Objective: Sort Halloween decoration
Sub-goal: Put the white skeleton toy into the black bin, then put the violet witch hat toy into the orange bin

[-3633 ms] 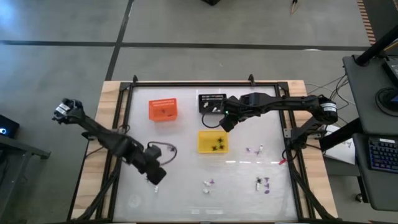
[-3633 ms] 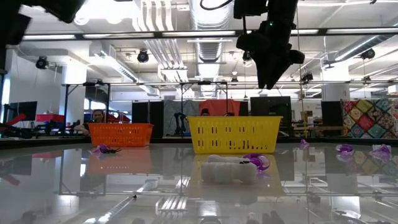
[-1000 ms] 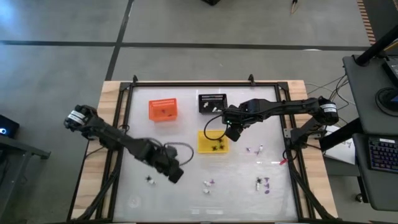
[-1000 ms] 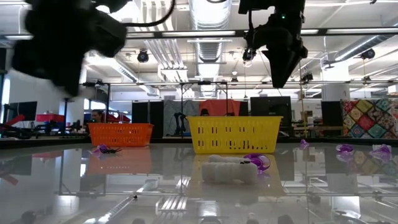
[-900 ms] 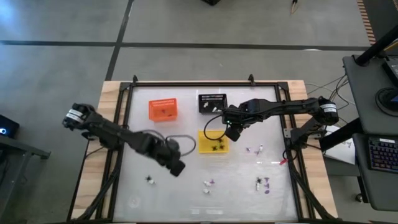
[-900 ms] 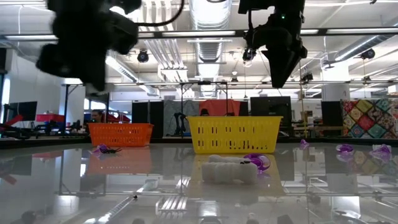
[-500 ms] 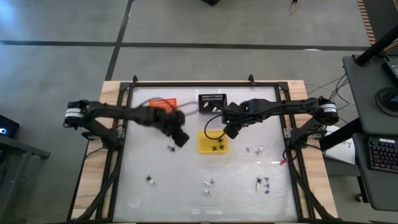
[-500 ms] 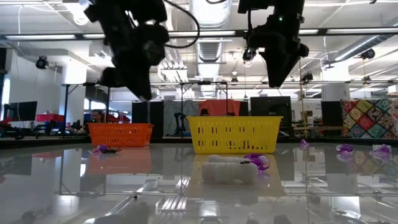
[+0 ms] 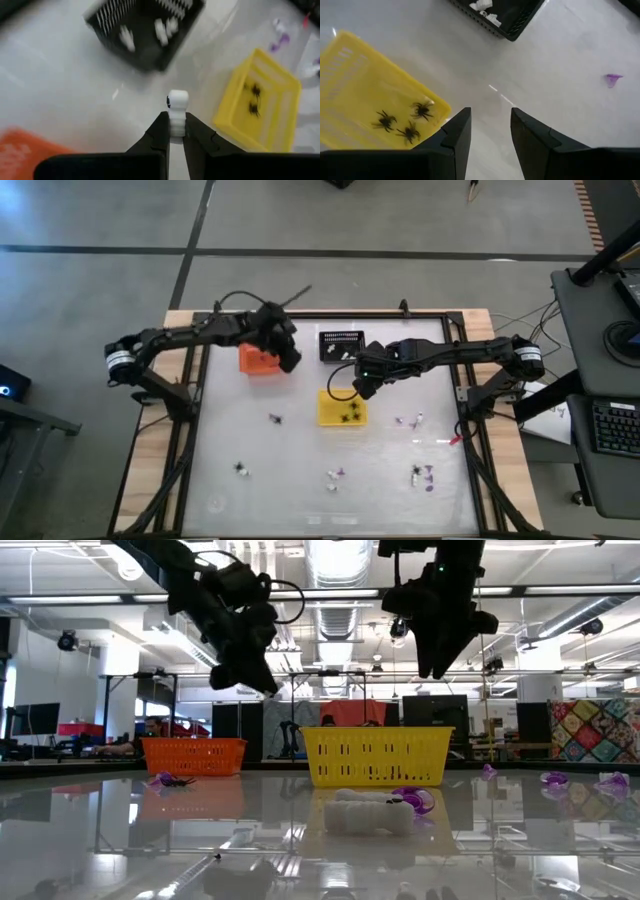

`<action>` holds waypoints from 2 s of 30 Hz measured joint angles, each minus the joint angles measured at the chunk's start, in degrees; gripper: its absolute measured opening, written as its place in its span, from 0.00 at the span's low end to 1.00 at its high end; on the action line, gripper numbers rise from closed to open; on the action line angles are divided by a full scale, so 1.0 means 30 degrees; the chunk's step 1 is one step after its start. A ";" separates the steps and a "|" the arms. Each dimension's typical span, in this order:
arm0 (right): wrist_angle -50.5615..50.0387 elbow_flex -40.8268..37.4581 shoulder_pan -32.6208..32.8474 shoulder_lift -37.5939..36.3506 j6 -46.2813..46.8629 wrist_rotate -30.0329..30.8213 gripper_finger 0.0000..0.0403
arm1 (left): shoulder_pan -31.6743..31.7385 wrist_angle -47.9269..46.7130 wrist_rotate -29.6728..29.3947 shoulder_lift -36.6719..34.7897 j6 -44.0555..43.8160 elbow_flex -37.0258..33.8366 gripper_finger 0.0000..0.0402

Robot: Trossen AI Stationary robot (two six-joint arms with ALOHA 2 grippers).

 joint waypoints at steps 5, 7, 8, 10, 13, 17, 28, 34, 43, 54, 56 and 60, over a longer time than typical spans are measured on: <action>0.0325 0.0000 -0.0093 0.0007 0.1217 0.0000 0.32 | 0.1290 0.3182 0.1224 0.0506 0.0902 0.0000 0.02; 0.0447 0.0000 -0.0142 0.0007 0.1464 0.0000 0.32 | 0.1568 0.4126 0.1567 0.0897 0.1103 0.0054 0.02; 0.0418 0.0000 -0.0192 0.0007 0.1533 -0.0002 0.32 | 0.1671 0.4209 0.1571 0.1164 0.1223 0.0238 0.02; 0.0411 0.0000 -0.0230 0.0007 0.1722 0.0000 0.32 | 0.1774 0.4124 0.1568 0.1790 0.1810 0.0711 0.02; 0.0395 0.0000 -0.0262 0.0007 0.1761 0.0000 0.32 | 0.1778 0.3936 0.1600 0.2712 0.2959 0.1612 0.02; 0.0389 0.0000 -0.0366 0.0015 0.2541 0.0000 0.32 | 0.1831 0.3832 0.2420 0.4020 0.3900 0.3050 0.02; 0.0389 0.0000 -0.0408 0.0036 0.4219 0.0015 0.32 | 0.2262 0.2522 0.3244 0.6572 0.7069 0.5412 0.02; 0.0387 0.0000 -0.0413 0.0036 0.5283 0.0098 0.32 | 0.2309 0.1331 0.4449 0.8210 0.8023 0.6612 0.06; 0.0382 -0.0044 -0.0415 0.0036 0.6250 0.0517 0.32 | 0.2309 -0.2208 0.6084 1.0854 0.9498 1.0103 0.13; 0.0309 -0.0073 -0.0408 0.0036 0.6023 0.0453 0.32 | 0.2309 -0.4988 0.6061 1.1338 1.1032 1.1874 0.18; -0.0045 -0.0080 -0.0401 0.0036 0.5858 0.0107 0.32 | 0.2309 -0.6281 0.6058 1.1310 1.1328 1.2228 0.18; -0.1725 -0.0098 -0.0318 0.0036 0.7230 -0.0429 0.32 | 0.2315 -0.9368 0.6067 1.1203 1.3236 1.2755 0.18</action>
